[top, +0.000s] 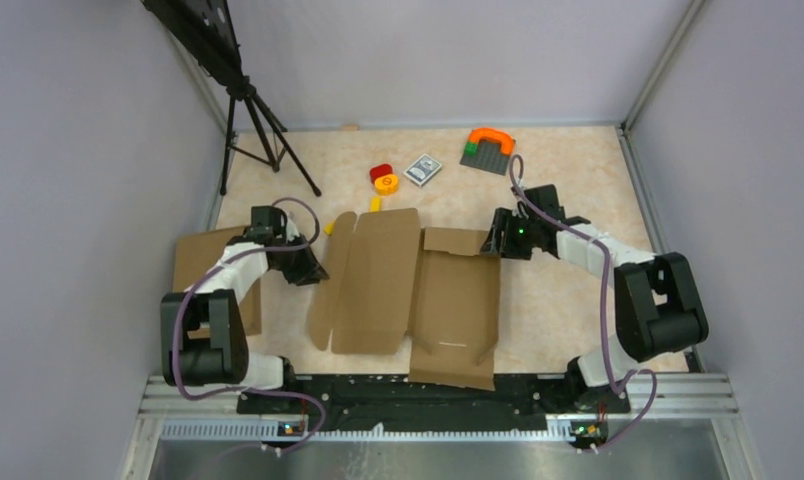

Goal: Fold the paper box

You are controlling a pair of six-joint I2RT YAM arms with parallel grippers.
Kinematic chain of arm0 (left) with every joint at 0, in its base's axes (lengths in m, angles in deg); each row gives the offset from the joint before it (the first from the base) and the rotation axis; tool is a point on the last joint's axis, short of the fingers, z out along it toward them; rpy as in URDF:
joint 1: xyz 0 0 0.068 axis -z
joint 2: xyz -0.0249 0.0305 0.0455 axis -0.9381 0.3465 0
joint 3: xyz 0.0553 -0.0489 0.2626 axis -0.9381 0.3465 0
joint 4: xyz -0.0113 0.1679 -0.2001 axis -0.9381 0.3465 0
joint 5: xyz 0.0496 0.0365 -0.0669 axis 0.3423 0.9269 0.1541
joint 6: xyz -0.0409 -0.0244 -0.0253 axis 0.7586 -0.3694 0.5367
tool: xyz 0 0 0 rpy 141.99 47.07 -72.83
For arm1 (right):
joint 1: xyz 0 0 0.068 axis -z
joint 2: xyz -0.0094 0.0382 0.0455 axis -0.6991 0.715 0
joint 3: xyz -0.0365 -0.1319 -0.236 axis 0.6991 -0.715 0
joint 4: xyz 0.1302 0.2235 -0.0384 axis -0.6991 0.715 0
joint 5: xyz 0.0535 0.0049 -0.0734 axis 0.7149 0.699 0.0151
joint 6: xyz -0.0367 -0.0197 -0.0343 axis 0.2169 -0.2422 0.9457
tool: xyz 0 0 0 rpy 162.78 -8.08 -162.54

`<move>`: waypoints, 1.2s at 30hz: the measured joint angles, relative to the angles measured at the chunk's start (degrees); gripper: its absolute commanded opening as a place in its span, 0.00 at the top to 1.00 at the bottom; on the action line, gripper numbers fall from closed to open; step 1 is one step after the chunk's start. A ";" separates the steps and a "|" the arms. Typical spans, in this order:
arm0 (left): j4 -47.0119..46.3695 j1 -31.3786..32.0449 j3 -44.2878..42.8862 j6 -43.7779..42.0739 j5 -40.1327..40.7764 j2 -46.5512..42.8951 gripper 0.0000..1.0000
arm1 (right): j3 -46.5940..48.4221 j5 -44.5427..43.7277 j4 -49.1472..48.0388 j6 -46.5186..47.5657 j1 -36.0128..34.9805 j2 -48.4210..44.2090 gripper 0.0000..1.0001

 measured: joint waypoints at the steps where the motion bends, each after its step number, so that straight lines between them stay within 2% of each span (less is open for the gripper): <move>1: -0.04 0.02 0.00 0.00 -0.50 -0.79 0.78 | 0.02 -0.17 0.00 0.00 0.00 0.09 0.49; 16: -0.35 2.54 0.00 0.02 -3.52 -1.31 0.77 | 1.46 -4.74 0.63 0.31 -0.50 3.26 0.49; 19: -0.50 2.75 0.00 0.00 -3.45 -0.85 0.76 | 1.66 -6.12 0.68 0.28 -1.01 4.35 0.54; 25: -0.44 2.78 0.00 -0.11 -3.43 -0.85 0.69 | 1.90 -8.52 0.68 0.35 -1.62 4.85 0.57; 29: 0.48 3.28 0.00 -0.31 -2.75 -1.27 0.57 | 1.95 -9.42 0.63 0.35 -1.95 5.66 0.58; 31: 1.77 4.15 -0.04 -0.42 -1.79 -2.64 0.53 | 1.97 -9.68 0.57 0.37 -1.95 5.68 0.58; 36: 7.87 5.27 -3.28 -0.42 2.82 -9.55 0.50 | 1.97 -9.90 0.57 0.39 -1.95 5.68 0.58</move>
